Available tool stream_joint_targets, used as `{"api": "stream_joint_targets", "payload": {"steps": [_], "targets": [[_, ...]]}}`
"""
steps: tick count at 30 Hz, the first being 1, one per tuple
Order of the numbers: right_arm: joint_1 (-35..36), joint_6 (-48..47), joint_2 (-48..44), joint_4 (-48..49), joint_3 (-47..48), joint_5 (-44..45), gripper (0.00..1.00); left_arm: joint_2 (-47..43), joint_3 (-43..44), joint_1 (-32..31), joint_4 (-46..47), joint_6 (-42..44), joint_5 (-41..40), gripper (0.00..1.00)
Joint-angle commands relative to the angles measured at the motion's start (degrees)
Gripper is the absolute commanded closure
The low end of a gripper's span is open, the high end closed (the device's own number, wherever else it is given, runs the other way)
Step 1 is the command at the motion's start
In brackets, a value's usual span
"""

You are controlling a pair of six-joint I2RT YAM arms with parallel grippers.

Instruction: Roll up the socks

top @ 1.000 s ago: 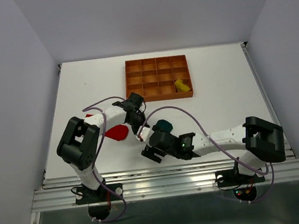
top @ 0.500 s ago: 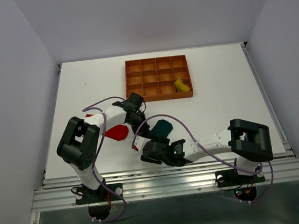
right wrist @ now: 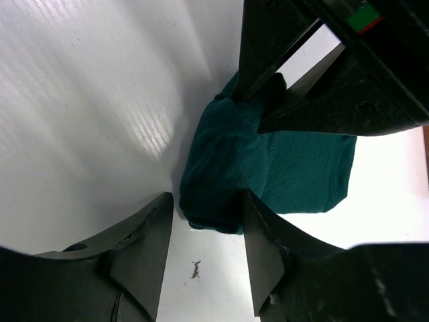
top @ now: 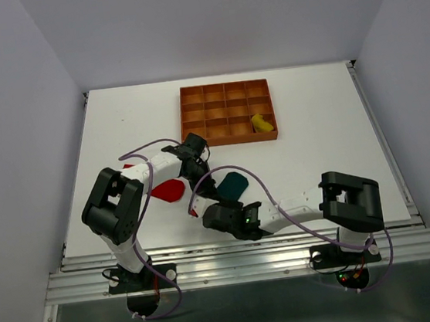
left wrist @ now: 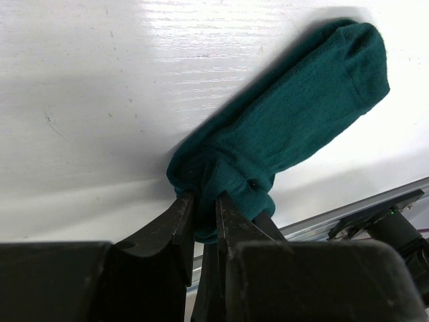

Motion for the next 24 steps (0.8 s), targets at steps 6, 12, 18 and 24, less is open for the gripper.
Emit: {"api": "stream_joint_targets", "payload": {"steps": [6, 12, 18, 24], "targets": [[0.35, 0.06, 4.23, -0.81, 1.52, 1.56, 0.65, 0.20, -0.16, 0.38, -4.08, 2.31, -2.24, 1.00], [-0.79, 1.64, 3.35, 0.33, 0.99, -1.69, 0.91, -0.94, 0.72, 0.82, -4.34, 2.93, -1.80, 1.00], [-4.48, 5.59, -0.16, 2.53, -1.20, -10.56, 0.98, -5.33, 2.38, 1.87, -4.26, 2.58, -3.82, 0.64], [-9.84, 9.73, -3.24, 4.73, -3.40, -23.04, 0.98, -9.46, 3.27, 5.29, -5.49, 3.02, -6.28, 0.46]]}}
